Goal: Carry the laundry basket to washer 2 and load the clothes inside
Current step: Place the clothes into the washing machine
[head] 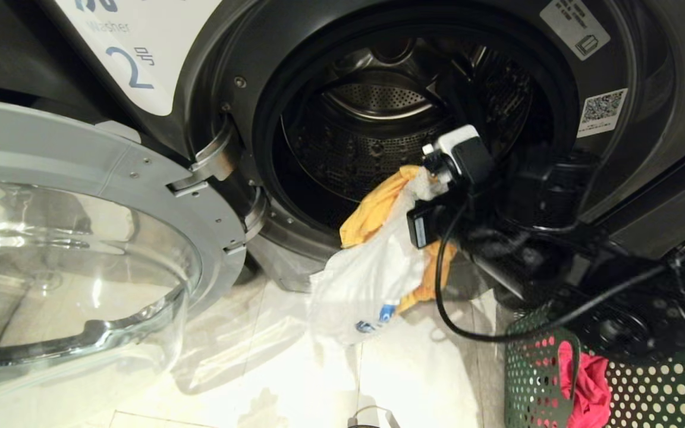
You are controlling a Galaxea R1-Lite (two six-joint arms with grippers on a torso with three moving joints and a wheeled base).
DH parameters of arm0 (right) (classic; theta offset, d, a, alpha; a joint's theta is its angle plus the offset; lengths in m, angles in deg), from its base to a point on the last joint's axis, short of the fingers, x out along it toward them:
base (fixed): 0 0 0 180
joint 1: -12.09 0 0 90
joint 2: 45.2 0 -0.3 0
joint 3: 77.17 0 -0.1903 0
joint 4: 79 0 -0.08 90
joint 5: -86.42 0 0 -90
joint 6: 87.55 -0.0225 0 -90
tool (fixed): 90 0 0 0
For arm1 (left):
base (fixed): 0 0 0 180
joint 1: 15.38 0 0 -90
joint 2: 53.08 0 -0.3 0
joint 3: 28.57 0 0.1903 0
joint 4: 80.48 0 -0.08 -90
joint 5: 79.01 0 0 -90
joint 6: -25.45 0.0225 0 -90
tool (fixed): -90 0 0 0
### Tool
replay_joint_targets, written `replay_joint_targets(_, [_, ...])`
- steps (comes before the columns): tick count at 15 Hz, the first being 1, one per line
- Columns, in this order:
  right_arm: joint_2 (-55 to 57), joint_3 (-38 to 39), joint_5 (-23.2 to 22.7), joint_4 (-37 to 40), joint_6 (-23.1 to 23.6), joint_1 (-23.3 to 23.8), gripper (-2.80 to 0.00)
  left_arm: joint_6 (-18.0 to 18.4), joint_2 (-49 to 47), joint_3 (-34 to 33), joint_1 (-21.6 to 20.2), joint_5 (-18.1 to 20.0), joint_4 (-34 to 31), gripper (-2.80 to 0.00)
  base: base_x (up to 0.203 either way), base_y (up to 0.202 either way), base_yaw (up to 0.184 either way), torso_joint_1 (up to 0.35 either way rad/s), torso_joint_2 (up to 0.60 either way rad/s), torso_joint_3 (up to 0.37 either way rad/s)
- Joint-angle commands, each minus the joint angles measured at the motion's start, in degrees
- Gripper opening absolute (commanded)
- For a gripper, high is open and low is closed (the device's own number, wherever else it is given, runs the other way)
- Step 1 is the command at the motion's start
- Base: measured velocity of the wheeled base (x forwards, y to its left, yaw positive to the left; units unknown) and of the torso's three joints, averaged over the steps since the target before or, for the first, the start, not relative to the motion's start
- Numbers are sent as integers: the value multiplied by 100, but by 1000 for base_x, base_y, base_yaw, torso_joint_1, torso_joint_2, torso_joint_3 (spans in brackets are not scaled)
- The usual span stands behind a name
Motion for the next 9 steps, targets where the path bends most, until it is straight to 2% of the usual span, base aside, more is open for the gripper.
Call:
replay_joint_targets(1, [889,-984,163,-47,12,119,-280,2,-2,0,0,1,-2,-280,0,0,0,0,0,0])
replay_joint_targets(4, [1833,-2451,392,-61,41,369,-280,2,1,0,0,1,2,-280,0,0,0,0,0,0])
replay_joint_targets(7, [2515,-3652,466,-102,241,537,-280,2,-3,0,0,1,2,-280,0,0,0,0,0,0])
replay_joint_targets(9, [3072,-4769,565,-133,464,605,-280,2,-7,0,0,1,1,-280,0,0,0,0,0,0])
